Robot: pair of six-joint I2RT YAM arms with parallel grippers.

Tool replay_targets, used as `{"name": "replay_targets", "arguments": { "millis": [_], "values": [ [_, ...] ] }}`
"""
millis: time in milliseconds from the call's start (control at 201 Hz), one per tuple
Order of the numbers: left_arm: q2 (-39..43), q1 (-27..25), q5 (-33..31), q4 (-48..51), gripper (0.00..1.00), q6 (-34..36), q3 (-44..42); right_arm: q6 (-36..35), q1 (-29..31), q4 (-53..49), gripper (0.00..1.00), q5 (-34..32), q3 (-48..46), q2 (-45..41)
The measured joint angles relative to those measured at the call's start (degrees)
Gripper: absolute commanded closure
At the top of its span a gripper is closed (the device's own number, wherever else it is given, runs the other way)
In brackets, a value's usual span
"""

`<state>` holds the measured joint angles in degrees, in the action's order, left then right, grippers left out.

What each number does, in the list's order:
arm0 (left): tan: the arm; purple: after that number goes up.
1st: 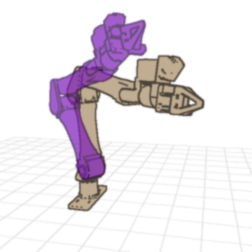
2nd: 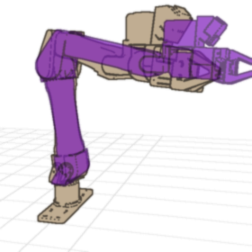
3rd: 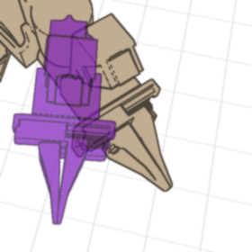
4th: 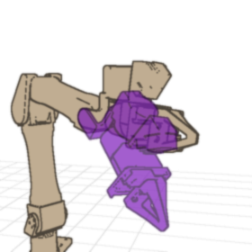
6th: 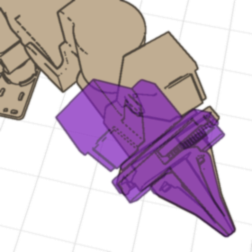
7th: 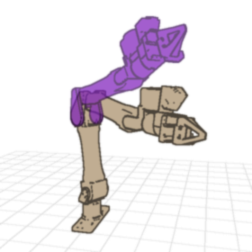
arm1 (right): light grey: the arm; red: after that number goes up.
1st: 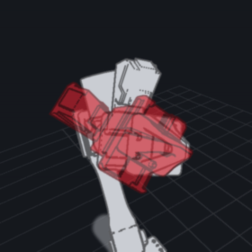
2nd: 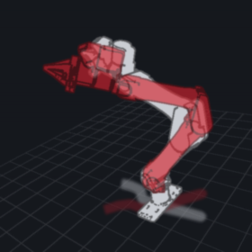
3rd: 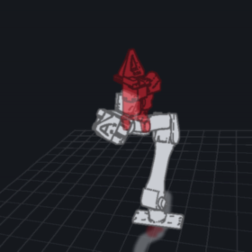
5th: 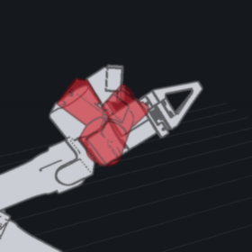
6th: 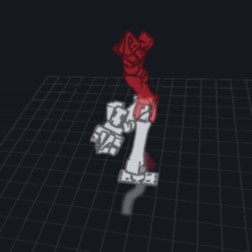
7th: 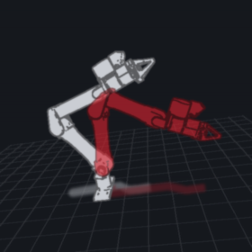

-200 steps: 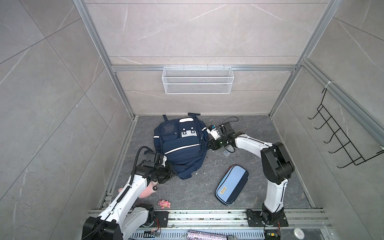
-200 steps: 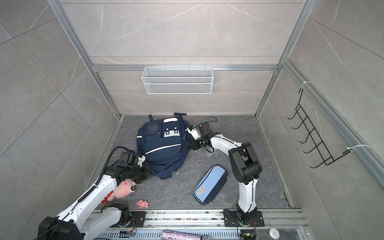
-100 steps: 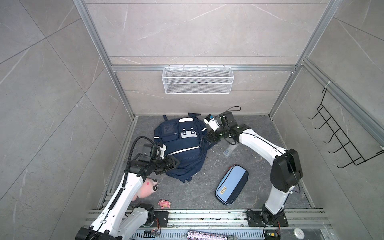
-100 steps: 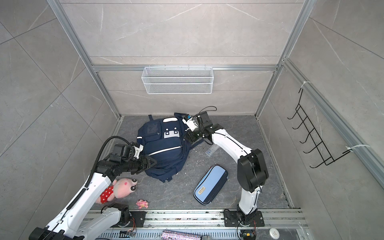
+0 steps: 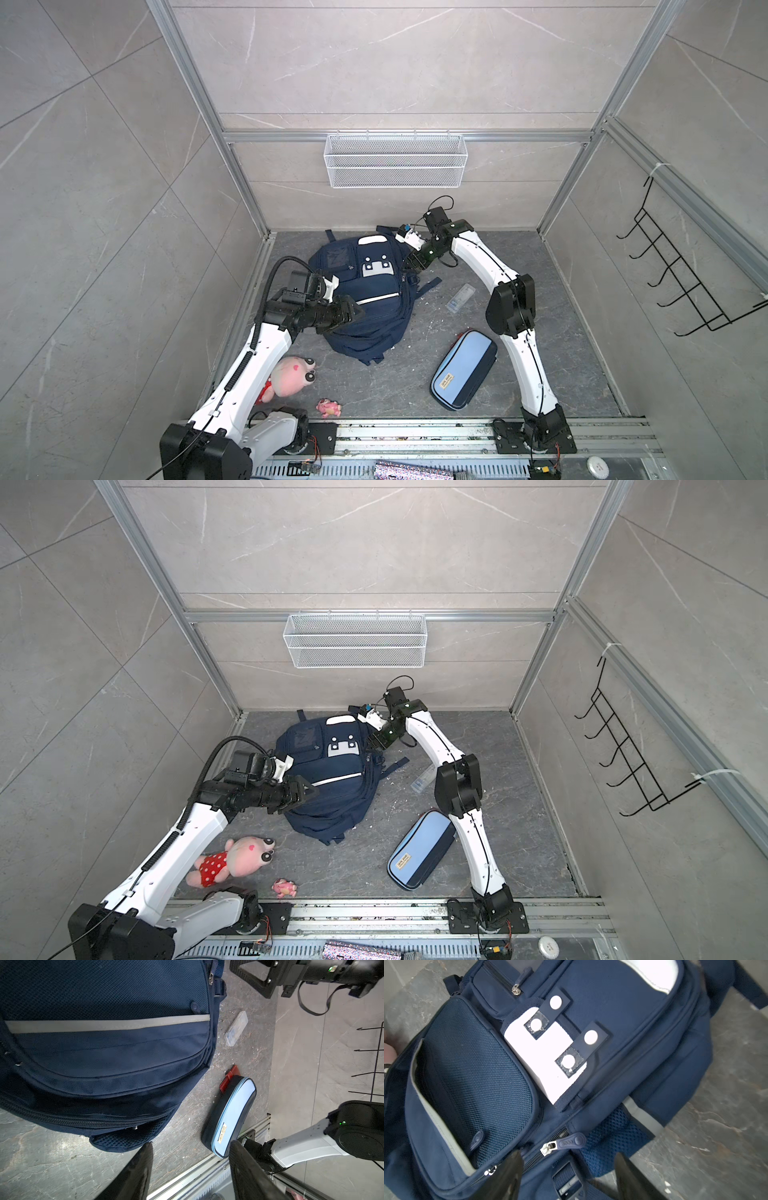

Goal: Pack the student bag

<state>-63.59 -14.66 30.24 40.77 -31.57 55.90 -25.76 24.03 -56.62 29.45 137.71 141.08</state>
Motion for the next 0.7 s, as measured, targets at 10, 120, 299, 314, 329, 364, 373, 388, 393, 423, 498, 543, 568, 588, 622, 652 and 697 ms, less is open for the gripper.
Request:
{"name": "replay_targets", "arguments": {
  "millis": [10,120,299,314,329,364,373,388,393,423,498,543,568,588,622,652,697],
  "values": [
    [-0.04,0.00,0.00,0.00,0.39,-0.02,0.11,0.00,0.00,-0.20,0.32,0.20,0.24,0.13],
    [-0.48,0.00,0.04,-0.07,0.39,-0.61,0.59,-0.28,0.46,-0.98,0.33,1.70,0.63,1.22],
    [-0.48,0.00,0.02,-0.31,0.40,-2.47,0.52,-0.24,1.36,-1.11,0.37,1.97,0.98,3.48],
    [-0.48,0.00,0.04,-0.42,0.40,-2.60,0.48,-0.09,1.40,-1.07,0.37,1.77,1.03,3.69],
    [-0.44,0.00,0.04,-0.57,0.40,-2.95,0.42,0.09,1.46,-1.03,0.37,1.57,1.25,4.11],
    [-0.37,0.00,0.04,-0.92,0.40,-3.43,0.31,0.48,1.53,-0.96,0.38,1.20,2.05,4.98],
    [-0.33,0.00,0.02,-1.03,0.40,-3.50,0.24,0.63,1.57,-0.90,0.38,1.05,2.27,5.25],
    [-0.28,0.00,0.04,-1.20,0.40,-3.67,0.20,0.66,1.57,-0.72,0.39,0.94,2.49,5.64],
    [-0.28,0.00,0.04,-1.25,0.40,-3.74,0.17,0.70,1.57,-0.68,0.39,0.90,2.54,5.70],
    [-0.20,0.00,0.04,-1.60,0.40,-4.02,0.09,0.94,1.60,-0.52,0.42,0.63,2.82,6.34],
    [-0.15,0.02,0.13,-2.21,0.40,-4.52,0.09,1.66,1.62,-0.55,0.45,-0.09,2.91,7.43],
    [-0.15,0.02,0.17,-2.40,0.40,-4.72,0.09,2.05,1.75,-0.48,0.46,-0.15,2.75,7.78],
    [-0.15,0.02,0.20,-2.51,0.40,-4.81,0.09,2.03,1.84,-0.39,0.46,-0.24,2.54,7.80],
    [-0.17,0.02,0.24,-2.62,0.40,-4.87,0.09,2.05,1.90,-0.33,0.46,-0.28,2.32,7.80],
    [-0.17,0.02,0.35,-2.84,0.40,-4.96,0.09,2.12,1.95,-0.11,0.46,-0.26,2.08,7.76],
    [-0.17,0.02,0.39,-3.13,0.40,-5.07,0.07,2.14,1.99,0.09,0.47,-0.26,1.86,7.74],
    [-0.17,0.02,0.46,-3.89,0.40,-5.18,-0.13,2.14,1.97,0.57,0.50,-0.04,1.11,7.52]
  ]
}}
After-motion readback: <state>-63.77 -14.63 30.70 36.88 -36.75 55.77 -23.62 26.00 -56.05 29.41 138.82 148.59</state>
